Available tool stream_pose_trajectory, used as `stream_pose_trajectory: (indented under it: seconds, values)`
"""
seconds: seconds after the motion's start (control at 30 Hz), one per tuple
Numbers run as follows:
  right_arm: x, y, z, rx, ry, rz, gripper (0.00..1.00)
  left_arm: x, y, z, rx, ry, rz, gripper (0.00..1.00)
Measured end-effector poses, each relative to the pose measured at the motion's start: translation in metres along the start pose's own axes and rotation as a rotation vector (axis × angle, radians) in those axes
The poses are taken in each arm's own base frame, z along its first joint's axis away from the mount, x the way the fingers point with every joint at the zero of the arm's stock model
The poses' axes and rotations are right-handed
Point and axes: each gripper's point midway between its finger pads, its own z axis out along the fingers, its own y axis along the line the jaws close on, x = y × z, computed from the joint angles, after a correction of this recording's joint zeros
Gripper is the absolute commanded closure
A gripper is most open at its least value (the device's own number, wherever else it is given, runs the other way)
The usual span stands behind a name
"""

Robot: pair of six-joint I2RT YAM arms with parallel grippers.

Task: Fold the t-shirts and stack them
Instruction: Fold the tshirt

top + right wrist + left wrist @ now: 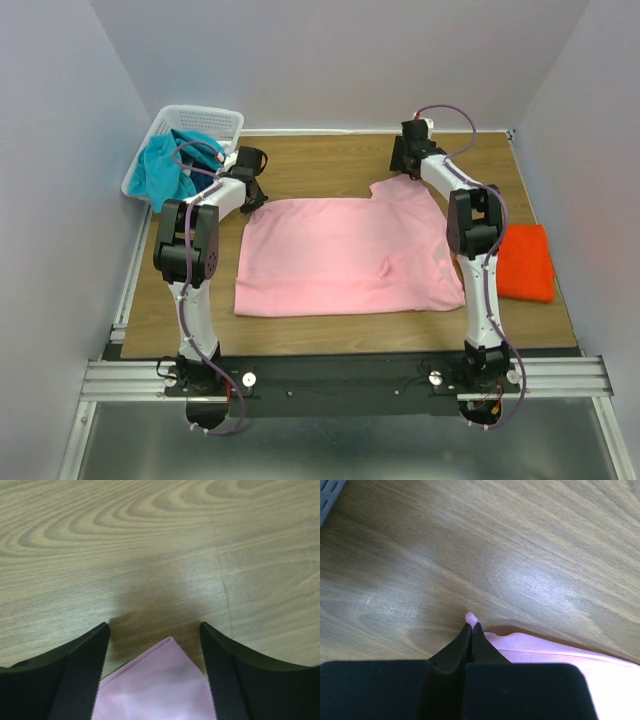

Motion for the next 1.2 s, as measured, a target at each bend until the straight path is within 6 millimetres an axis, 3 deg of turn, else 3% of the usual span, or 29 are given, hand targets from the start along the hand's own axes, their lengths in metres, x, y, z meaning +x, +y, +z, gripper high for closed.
stream_pose_trajectory:
  seconds: [0.03, 0.17, 0.33, 0.43, 0.47, 0.63, 0.73, 0.87, 1.03, 1.13, 1.2]
  values:
    - [0.001, 0.0, 0.0, 0.0, 0.0, 0.004, 0.26, 0.0, 0.0, 0.0, 0.0, 0.0, 0.0, 1.0]
    - [0.003, -0.001, -0.001, -0.001, -0.005, 0.013, 0.51, 0.0, 0.0, 0.0, 0.001, 0.0, 0.0, 1.0]
    - [0.005, -0.002, -0.005, 0.002, -0.002, 0.02, 0.73, 0.0, 0.0, -0.001, 0.002, 0.0, 0.0, 1.0]
    - [0.007, -0.006, -0.007, 0.015, 0.002, 0.014, 0.97, -0.002, -0.001, -0.003, 0.007, -0.004, -0.002, 1.0]
    - [0.007, -0.007, -0.008, 0.02, 0.003, 0.016, 0.99, -0.002, -0.002, -0.004, 0.008, -0.006, -0.002, 1.0]
    - [0.008, -0.011, -0.013, 0.033, 0.014, 0.005, 0.99, -0.006, -0.005, -0.009, 0.019, -0.015, -0.003, 1.0]
    - [0.008, -0.015, -0.026, 0.035, 0.026, 0.001, 0.99, -0.008, -0.008, -0.014, 0.03, -0.022, -0.002, 1.0]
    - [0.0, -0.02, -0.056, 0.019, 0.012, 0.006, 0.99, -0.008, -0.011, -0.026, 0.047, -0.033, 0.001, 1.0]
    - [-0.024, -0.028, -0.114, -0.019, -0.064, 0.035, 0.99, -0.009, -0.014, -0.044, 0.074, -0.054, 0.003, 1.0]
    - [-0.028, -0.034, -0.142, -0.039, -0.099, 0.047, 0.99, -0.006, -0.011, -0.052, 0.078, -0.058, 0.0, 1.0]
    - [-0.019, -0.036, -0.154, -0.046, -0.096, 0.05, 0.99, -0.003, -0.007, -0.057, 0.081, -0.06, -0.002, 1.0]
